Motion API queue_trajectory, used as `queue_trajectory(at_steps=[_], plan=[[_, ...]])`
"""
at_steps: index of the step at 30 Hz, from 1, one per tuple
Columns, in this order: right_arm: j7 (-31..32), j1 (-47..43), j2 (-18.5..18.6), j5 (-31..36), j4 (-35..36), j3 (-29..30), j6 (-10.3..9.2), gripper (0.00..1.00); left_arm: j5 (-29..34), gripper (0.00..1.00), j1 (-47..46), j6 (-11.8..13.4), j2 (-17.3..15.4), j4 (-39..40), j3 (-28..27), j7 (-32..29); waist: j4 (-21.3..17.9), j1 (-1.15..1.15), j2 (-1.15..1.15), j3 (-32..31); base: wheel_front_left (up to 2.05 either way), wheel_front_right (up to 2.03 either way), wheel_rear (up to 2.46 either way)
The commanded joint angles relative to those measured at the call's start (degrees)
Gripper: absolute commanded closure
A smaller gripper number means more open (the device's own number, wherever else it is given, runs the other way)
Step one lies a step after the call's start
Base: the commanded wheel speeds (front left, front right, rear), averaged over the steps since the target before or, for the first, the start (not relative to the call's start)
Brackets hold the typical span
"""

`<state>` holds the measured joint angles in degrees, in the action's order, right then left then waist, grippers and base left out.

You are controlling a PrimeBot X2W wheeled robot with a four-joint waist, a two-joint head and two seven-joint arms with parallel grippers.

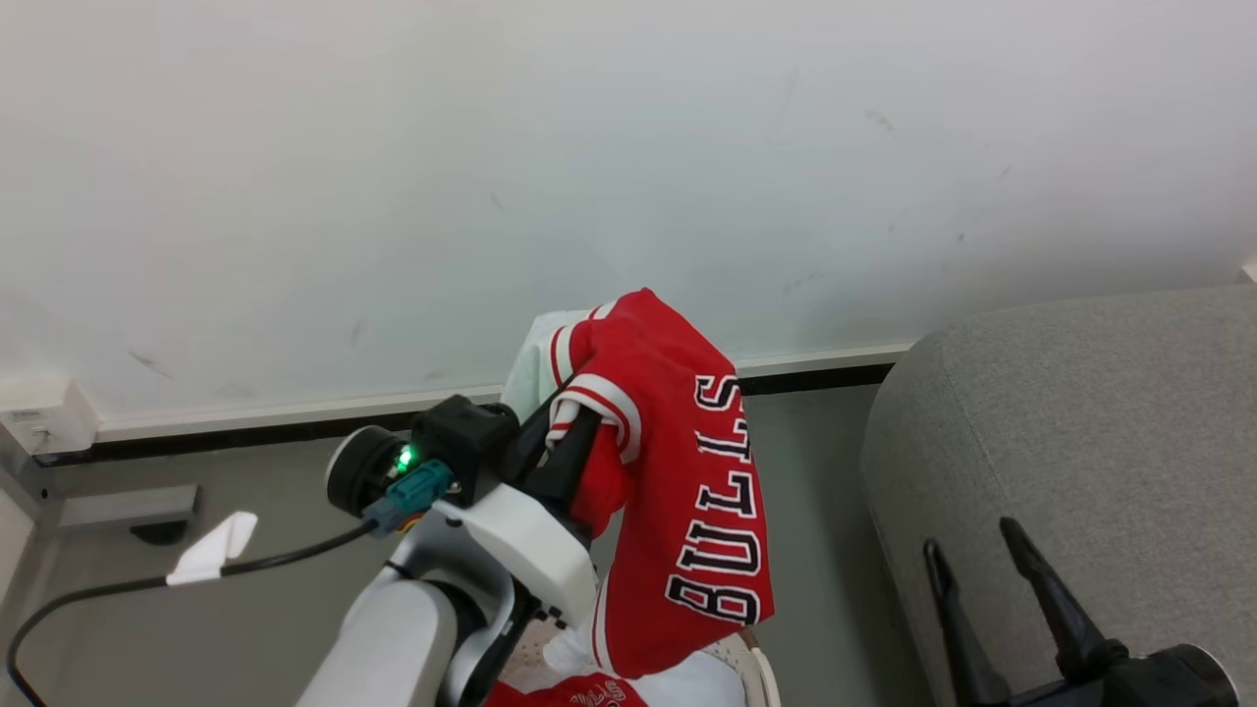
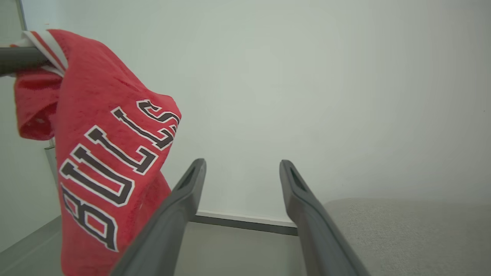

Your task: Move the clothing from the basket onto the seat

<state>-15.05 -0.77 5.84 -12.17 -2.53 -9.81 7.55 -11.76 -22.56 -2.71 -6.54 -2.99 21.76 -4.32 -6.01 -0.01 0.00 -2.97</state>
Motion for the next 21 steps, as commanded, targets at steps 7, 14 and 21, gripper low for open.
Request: queue_trajectory(at_steps=[7, 14, 21], plan=[[6.69, 3.08, 4.11, -0.48, 2.94, -9.03, -0.12, 0.0, -0.42, 1.0, 1.87, 0.69, 0.21, 1.3, 1.48, -1.15, 0.01, 0.01, 0.0, 0.25, 0.0, 0.0, 0.0], [10.9, 7.12, 3.07, 1.89, 4.46, -17.02, -0.12, 0.0, 0.59, 1.0, 1.62, 2.16, 1.33, 0.38, 3.5, -2.65, 0.29, 0.01, 0.0, 0.52, 0.0, 0.0, 0.0], [11.69, 13.19, -0.88, 9.96, -1.85, -19.97, -0.12, 0.0, 1.07, 1.0, 0.08, 3.0, 2.37, -0.68, 6.45, -3.5, 0.67, 0.01, 0.0, 0.69, 0.0, 0.0, 0.0]])
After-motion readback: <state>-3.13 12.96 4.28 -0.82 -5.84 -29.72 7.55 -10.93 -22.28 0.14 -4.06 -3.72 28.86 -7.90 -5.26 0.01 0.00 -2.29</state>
